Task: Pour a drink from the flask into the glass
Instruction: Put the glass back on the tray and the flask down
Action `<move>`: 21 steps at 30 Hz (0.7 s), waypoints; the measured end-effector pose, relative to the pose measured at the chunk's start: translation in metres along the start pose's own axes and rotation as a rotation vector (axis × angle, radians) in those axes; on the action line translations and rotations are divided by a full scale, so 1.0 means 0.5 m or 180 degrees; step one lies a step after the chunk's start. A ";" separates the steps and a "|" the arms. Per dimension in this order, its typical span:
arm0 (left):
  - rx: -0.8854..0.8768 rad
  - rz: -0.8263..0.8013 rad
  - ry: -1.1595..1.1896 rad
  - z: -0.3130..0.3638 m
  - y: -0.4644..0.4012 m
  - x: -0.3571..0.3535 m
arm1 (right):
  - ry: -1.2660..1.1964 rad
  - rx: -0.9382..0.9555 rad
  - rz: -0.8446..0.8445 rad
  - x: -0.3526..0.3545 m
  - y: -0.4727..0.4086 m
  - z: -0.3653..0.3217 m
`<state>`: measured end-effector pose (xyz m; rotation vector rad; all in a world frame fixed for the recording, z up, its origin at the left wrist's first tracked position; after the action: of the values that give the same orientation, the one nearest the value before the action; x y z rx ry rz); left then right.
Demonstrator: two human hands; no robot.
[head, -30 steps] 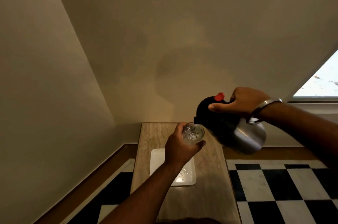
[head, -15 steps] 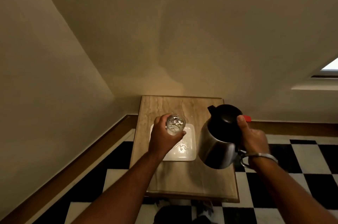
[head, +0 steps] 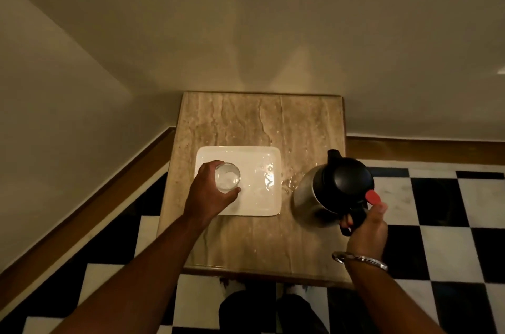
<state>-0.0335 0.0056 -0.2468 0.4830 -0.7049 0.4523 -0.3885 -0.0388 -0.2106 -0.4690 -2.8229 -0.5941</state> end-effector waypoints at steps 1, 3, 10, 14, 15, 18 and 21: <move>-0.0006 -0.0058 -0.0059 -0.021 -0.006 -0.016 | -0.0081 -0.0082 0.0064 -0.006 -0.005 0.030; -0.0044 -0.0148 -0.0139 -0.051 -0.014 -0.034 | -0.0233 -0.0228 0.0146 -0.021 -0.008 0.071; -0.0161 -0.0338 -0.0220 -0.106 -0.041 -0.078 | -0.0476 -0.0374 0.0321 -0.067 -0.013 0.154; -0.0171 -0.0383 -0.0217 -0.114 -0.054 -0.094 | -0.0580 -0.0362 0.0452 -0.079 -0.009 0.168; -0.0173 -0.0387 -0.0210 -0.115 -0.057 -0.097 | -0.0592 -0.0373 0.0466 -0.082 -0.008 0.169; -0.0202 -0.0409 -0.0192 -0.117 -0.062 -0.102 | -0.0671 -0.0394 0.0453 -0.092 -0.007 0.173; -0.0203 -0.0440 -0.0184 -0.121 -0.062 -0.104 | -0.0694 -0.0352 0.0420 -0.093 -0.008 0.175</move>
<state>-0.0216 0.0028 -0.3314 0.4827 -0.7342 0.2861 -0.3594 -0.0176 -0.3028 -0.7784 -2.9409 -0.7140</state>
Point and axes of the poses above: each hand's wrist, its own y-axis away from the middle knuckle, its own x-axis out of the back of the hand, z = x × y, the point moved 8 cm from there along -y, towards the middle knuckle, and after that the axes turned 6 degrees about x, right-handed, at the moved point
